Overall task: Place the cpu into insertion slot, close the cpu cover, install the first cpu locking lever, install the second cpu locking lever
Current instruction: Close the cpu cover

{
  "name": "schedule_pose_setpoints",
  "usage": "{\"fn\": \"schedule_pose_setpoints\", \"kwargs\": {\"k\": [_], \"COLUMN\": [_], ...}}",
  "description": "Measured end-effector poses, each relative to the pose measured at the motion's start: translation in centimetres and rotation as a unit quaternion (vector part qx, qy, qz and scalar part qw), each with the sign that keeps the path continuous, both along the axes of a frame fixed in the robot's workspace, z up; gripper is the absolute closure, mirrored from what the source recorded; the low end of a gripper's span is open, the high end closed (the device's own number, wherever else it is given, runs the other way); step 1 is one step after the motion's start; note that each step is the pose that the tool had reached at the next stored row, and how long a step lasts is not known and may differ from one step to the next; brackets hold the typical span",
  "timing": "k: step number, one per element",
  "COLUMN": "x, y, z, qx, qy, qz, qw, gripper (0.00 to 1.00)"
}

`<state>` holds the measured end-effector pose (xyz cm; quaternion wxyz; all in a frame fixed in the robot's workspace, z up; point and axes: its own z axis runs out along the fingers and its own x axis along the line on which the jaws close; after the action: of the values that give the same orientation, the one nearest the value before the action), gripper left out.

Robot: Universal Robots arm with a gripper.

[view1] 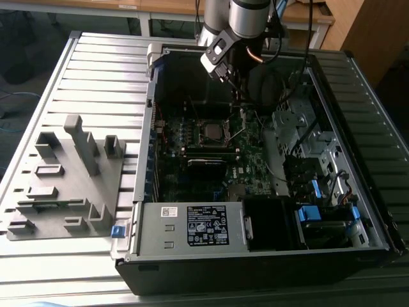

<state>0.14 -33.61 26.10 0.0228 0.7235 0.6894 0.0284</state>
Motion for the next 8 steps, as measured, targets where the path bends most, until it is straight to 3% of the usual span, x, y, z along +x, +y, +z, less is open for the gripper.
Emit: {"fn": "schedule_pose_setpoints", "kwargs": {"k": [8], "x": [1.38], "y": [0.00], "z": [-0.01], "qx": [0.0000], "qy": [0.0000], "qz": [0.000], "qw": [1.00000], "gripper": [0.89]}}
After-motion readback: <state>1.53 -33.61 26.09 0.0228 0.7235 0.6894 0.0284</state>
